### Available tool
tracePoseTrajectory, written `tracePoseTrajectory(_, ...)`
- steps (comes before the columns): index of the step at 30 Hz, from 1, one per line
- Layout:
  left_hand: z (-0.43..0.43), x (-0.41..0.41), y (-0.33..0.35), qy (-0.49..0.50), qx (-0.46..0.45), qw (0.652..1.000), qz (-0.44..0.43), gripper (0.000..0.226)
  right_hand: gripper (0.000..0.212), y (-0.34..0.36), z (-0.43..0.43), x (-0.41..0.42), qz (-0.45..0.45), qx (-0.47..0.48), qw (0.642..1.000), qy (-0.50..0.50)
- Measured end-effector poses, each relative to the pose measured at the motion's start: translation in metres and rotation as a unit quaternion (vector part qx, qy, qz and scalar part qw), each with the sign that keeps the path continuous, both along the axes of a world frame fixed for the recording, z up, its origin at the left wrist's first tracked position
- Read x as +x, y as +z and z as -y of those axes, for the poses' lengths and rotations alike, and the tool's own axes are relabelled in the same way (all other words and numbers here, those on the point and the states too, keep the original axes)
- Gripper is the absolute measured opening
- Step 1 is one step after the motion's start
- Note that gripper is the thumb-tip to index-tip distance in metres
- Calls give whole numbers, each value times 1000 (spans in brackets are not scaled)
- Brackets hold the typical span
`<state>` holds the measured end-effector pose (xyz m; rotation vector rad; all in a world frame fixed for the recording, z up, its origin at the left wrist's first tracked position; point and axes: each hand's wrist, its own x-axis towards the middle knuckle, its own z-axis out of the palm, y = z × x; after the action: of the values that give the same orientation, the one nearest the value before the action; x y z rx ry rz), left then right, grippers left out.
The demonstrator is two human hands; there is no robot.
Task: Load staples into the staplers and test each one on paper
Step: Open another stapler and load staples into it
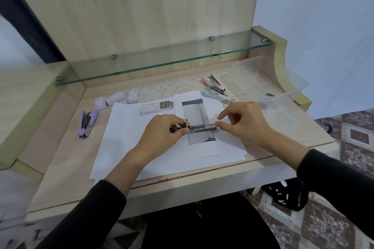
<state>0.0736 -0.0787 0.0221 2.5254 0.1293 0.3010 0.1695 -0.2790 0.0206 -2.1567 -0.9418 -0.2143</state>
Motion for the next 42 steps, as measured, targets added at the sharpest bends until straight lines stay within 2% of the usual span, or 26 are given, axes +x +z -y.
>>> tracePoseTrajectory(4,1,-1,1,1,-1,1000,-1,16,11,-2,1,1,1,-27,1000,-14)
tracePoseTrajectory(8,2,-2,2,3,-11,1000,-13,18,10,-3,0,2,-14,-28,999,12)
tracePoseTrajectory(10,5,-2,3,9,-14,1000,-5,20,16,-2,-2,1,-27,-31,999,26)
tracePoseTrajectory(13,9,-3,3,49,-58,997,12,23,20,-4,-6,1,-32,-42,998,34)
tracePoseTrajectory(17,10,-2,2,82,-134,987,25,20,10,-7,-8,3,-35,-42,998,37)
tracePoseTrajectory(21,10,-4,1,84,-152,984,42,17,9,-7,-8,2,-48,-26,998,36)
tracePoseTrajectory(27,10,-1,3,69,-61,995,39,14,10,-9,-10,3,-73,-19,996,37)
tracePoseTrajectory(32,9,2,5,24,97,992,76,13,7,-12,-11,2,-77,-12,996,33)
tracePoseTrajectory(35,9,3,5,-3,172,981,91,21,5,-14,-11,1,-75,1,997,26)
tracePoseTrajectory(42,11,6,6,-32,246,965,82,13,1,-11,-10,2,-65,3,997,35)
